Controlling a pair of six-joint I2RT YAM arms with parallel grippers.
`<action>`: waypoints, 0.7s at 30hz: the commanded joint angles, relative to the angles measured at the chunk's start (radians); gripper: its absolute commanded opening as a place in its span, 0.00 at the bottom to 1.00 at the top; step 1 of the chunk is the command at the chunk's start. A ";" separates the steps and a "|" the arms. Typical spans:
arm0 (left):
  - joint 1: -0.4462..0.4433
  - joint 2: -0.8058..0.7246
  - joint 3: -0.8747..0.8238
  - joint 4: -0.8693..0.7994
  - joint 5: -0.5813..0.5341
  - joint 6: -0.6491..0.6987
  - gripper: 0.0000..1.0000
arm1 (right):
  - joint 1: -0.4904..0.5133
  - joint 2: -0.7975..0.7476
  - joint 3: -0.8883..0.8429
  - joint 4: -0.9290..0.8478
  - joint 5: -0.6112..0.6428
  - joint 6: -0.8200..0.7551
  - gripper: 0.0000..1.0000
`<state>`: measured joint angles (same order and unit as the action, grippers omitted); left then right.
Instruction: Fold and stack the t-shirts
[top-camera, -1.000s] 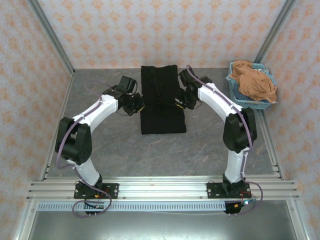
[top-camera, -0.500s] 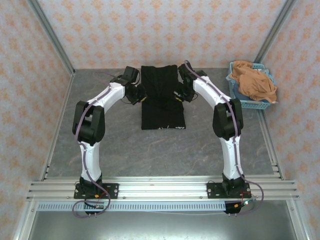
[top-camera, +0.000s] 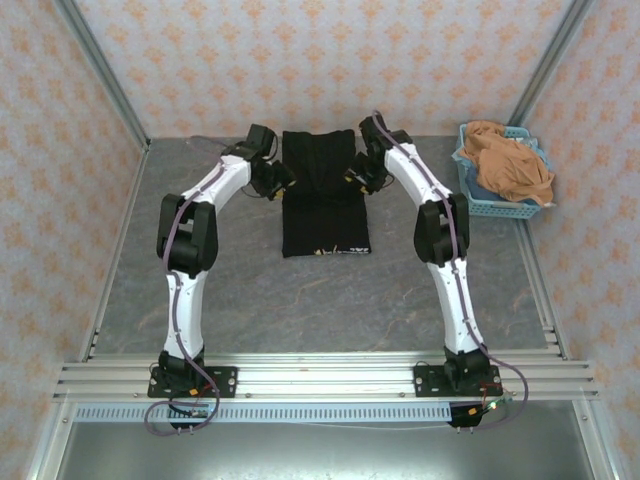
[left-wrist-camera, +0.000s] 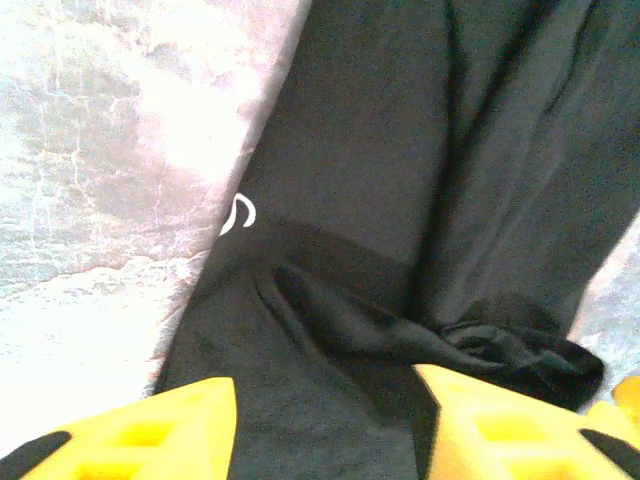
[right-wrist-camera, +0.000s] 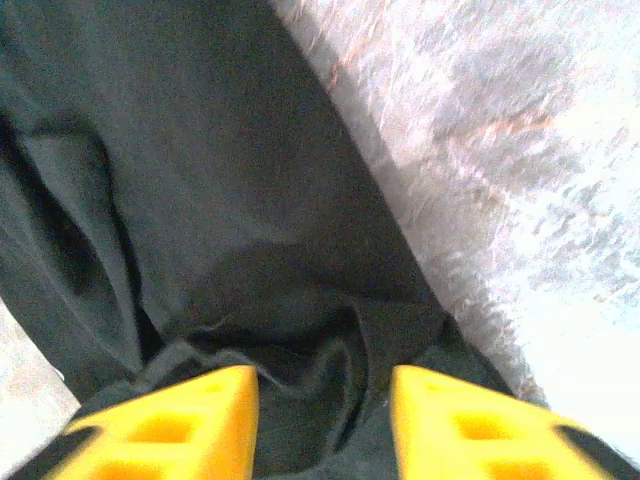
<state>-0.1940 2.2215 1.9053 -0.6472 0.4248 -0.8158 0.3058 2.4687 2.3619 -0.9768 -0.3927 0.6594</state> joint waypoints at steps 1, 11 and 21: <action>0.006 -0.107 -0.010 -0.036 -0.041 0.001 0.55 | -0.017 -0.056 0.039 -0.054 0.001 -0.022 0.56; -0.052 -0.562 -0.788 0.259 0.057 -0.288 0.60 | -0.004 -0.560 -0.768 0.230 -0.054 -0.008 0.61; -0.140 -0.526 -0.984 0.469 0.071 -0.506 0.65 | 0.028 -0.711 -1.231 0.504 -0.216 0.164 0.64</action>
<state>-0.3344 1.6806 0.9276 -0.2752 0.4980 -1.2385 0.3214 1.7630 1.1629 -0.5919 -0.5552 0.7536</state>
